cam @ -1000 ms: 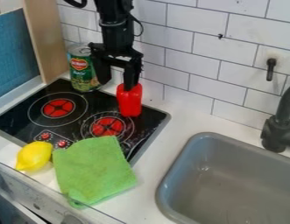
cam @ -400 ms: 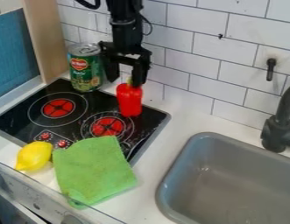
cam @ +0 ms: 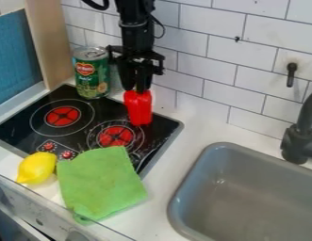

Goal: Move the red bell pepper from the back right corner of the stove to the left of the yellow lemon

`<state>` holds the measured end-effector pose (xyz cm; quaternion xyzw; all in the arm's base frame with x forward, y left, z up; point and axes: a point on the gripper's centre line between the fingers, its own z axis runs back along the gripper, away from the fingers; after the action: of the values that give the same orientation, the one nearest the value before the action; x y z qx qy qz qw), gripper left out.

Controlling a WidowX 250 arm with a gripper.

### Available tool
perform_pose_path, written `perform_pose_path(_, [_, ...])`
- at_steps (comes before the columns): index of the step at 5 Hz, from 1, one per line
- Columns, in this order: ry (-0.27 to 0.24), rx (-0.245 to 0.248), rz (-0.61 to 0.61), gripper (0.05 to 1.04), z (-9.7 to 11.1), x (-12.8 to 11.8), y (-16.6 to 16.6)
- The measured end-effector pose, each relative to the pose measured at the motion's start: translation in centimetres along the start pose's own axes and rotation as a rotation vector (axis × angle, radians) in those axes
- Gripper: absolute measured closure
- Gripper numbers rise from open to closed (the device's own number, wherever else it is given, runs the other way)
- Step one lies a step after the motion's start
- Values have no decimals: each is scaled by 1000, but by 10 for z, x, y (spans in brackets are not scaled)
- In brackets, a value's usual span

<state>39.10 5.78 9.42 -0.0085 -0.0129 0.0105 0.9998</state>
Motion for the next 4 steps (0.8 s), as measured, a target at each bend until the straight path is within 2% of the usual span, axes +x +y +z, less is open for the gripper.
perform_pose_path(1, [12,3,-18,903,-2,-3,-7])
perform_pose_path(2, [43,8,-16,962,4,-20,-8])
perform_pose_path(3, [-5,75,6,969,50,-53,-3])
perform_pose_path(4, [19,166,95,969,64,-73,10])
